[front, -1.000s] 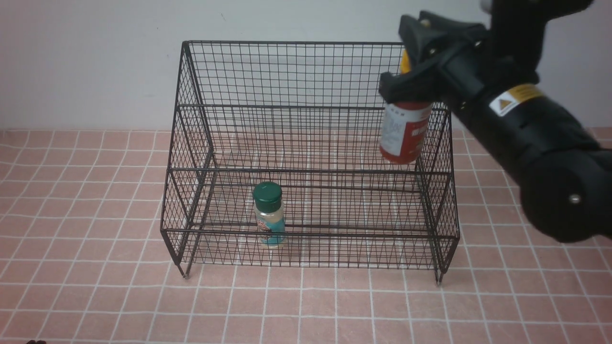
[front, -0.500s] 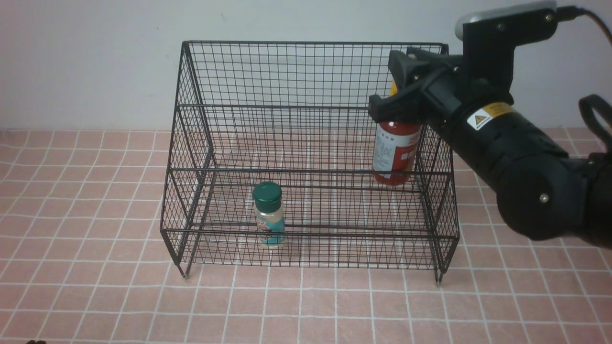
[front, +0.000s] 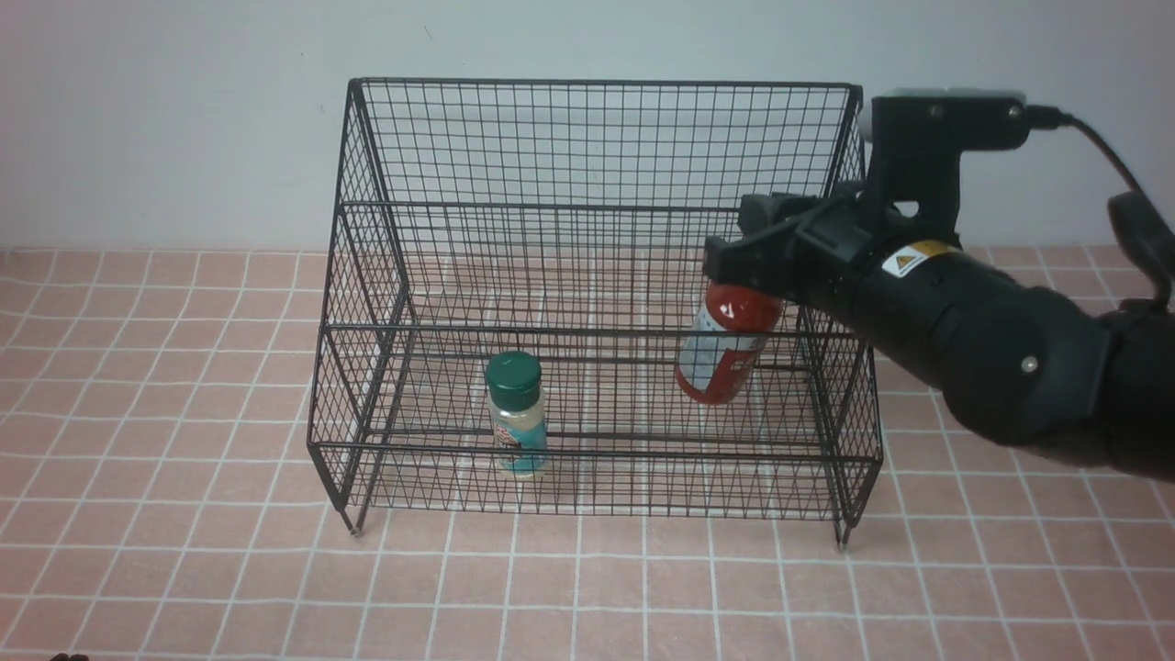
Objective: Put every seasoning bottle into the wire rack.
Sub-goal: Use the right arm to put the condiment bottle back on the shelf
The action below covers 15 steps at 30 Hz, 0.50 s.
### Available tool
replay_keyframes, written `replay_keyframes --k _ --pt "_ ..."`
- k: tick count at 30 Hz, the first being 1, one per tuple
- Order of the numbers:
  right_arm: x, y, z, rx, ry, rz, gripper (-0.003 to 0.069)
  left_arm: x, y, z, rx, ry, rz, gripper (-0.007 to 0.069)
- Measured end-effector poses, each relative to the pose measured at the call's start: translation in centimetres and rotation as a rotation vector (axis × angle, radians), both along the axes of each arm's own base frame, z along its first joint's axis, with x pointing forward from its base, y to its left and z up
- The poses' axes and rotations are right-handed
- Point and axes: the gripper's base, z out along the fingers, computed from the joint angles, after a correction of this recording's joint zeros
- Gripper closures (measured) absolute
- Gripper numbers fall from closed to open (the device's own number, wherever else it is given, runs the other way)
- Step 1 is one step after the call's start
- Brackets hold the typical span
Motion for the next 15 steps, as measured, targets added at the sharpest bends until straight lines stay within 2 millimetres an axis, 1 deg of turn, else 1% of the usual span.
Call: replay_keyframes --k 4,8,11,15 --pt "0.13 0.13 -0.53 -0.015 0.015 0.006 0.0547 0.0 0.0 0.0 0.0 0.0 0.0 0.0631" --pt "0.18 0.08 -0.39 -0.02 -0.003 0.002 0.0538 0.0 0.0 0.0 0.0 0.0 0.0 0.0631" --pt "0.29 0.08 -0.07 -0.033 -0.038 0.003 0.0468 0.0 0.0 0.0 0.0 0.0 0.0 0.0631" --pt "0.39 0.05 0.19 -0.03 -0.058 -0.005 0.0331 0.0 0.0 0.0 0.0 0.0 0.0 0.0631"
